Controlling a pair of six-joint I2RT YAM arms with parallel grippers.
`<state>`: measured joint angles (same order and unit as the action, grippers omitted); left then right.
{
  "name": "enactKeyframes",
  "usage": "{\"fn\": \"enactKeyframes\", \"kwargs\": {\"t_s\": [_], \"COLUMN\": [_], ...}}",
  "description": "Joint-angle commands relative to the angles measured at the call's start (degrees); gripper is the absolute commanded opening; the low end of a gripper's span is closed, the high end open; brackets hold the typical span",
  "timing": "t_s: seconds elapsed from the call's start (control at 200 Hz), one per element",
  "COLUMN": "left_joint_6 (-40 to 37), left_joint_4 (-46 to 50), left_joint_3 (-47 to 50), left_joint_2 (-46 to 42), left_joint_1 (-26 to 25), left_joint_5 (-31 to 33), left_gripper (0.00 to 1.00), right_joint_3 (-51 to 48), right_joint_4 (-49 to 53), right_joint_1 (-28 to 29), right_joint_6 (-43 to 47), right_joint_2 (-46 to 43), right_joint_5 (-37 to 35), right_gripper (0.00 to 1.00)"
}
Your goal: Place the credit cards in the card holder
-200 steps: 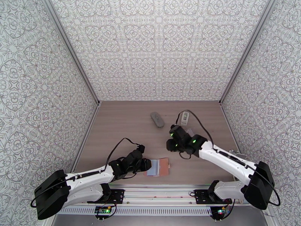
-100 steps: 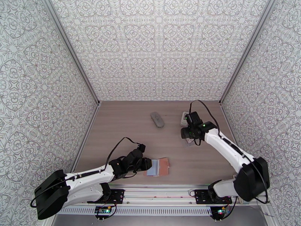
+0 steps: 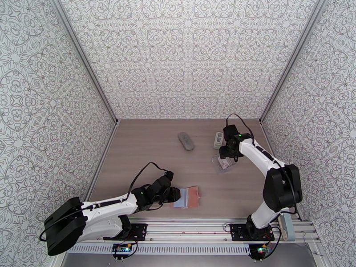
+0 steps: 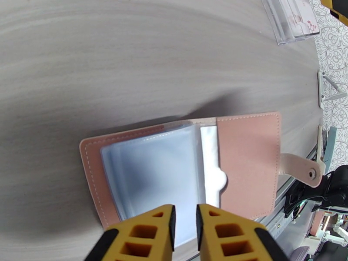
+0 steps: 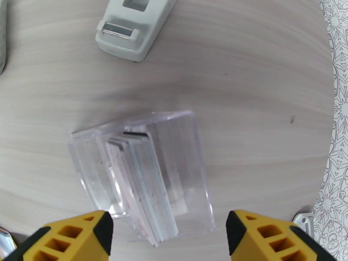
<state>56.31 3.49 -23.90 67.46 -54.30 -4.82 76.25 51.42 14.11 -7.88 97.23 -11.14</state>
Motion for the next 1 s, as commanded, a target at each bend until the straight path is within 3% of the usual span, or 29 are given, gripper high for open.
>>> {"fn": "enactKeyframes", "kwargs": {"t_s": [0.0, 0.995], "left_joint_6": [-0.93, -0.75], "left_joint_4": [-1.89, -2.3], "left_joint_3": [-1.75, -2.47], "left_joint_2": [1.21, 3.0], "left_joint_1": [-0.71, -1.16], "left_joint_5": [-0.89, -0.54], "left_gripper": [0.24, 0.24], "right_joint_3": [2.44, 6.3], "right_joint_4": [2.45, 5.05], "right_joint_1": [-0.57, -0.57], "right_joint_6": [1.58, 1.75], "right_joint_2": [2.25, 10.07], "right_joint_5": [1.12, -2.89], "right_gripper": [0.74, 0.74]}}
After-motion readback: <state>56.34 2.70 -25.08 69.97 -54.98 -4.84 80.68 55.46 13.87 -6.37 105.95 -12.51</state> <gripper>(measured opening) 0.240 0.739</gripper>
